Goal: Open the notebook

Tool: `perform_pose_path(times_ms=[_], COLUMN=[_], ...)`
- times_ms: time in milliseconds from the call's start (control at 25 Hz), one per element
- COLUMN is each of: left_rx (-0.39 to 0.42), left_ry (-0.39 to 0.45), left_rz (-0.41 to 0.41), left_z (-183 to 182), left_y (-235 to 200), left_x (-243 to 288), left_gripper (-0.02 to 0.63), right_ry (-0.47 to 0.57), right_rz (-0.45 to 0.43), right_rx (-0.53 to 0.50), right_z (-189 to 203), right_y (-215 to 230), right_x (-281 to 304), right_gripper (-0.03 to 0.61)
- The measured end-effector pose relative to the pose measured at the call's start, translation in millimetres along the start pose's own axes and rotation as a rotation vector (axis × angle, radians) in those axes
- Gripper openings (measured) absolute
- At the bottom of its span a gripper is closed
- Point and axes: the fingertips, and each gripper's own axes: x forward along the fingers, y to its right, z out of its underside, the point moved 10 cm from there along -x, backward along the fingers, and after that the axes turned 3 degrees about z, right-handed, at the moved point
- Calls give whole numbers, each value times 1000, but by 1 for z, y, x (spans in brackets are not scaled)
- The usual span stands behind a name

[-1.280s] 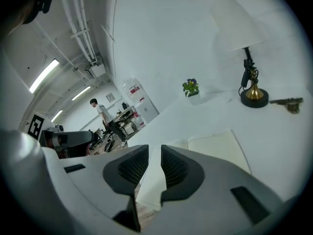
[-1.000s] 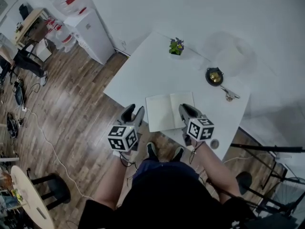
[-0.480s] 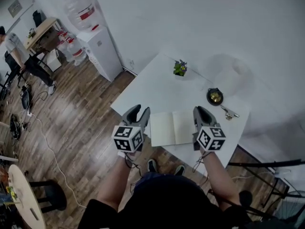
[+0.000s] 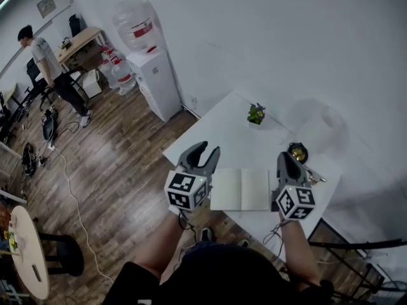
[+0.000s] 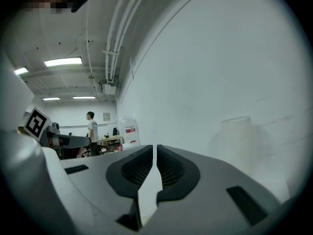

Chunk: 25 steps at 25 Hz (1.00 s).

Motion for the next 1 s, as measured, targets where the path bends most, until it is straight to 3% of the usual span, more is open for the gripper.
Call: perform_pose_path(times_ms=[160,560,1000], left_rx=[48,66,40], left_ry=[36,107,103], left_rz=[4,-30,-40], left_z=[-14,-49,-40], left_y=[9,9,10], left_x=[-3,-26,-30], left_gripper=[149,143,137], right_ry=[51,155,183], right_rz=[-26,-75,-80], right_rx=[-30,-97,-136], right_z=[-19,-56,-58], right_y=[-5,-13,-17], right_x=[-5,-8,-14], right_gripper=[29,26,23])
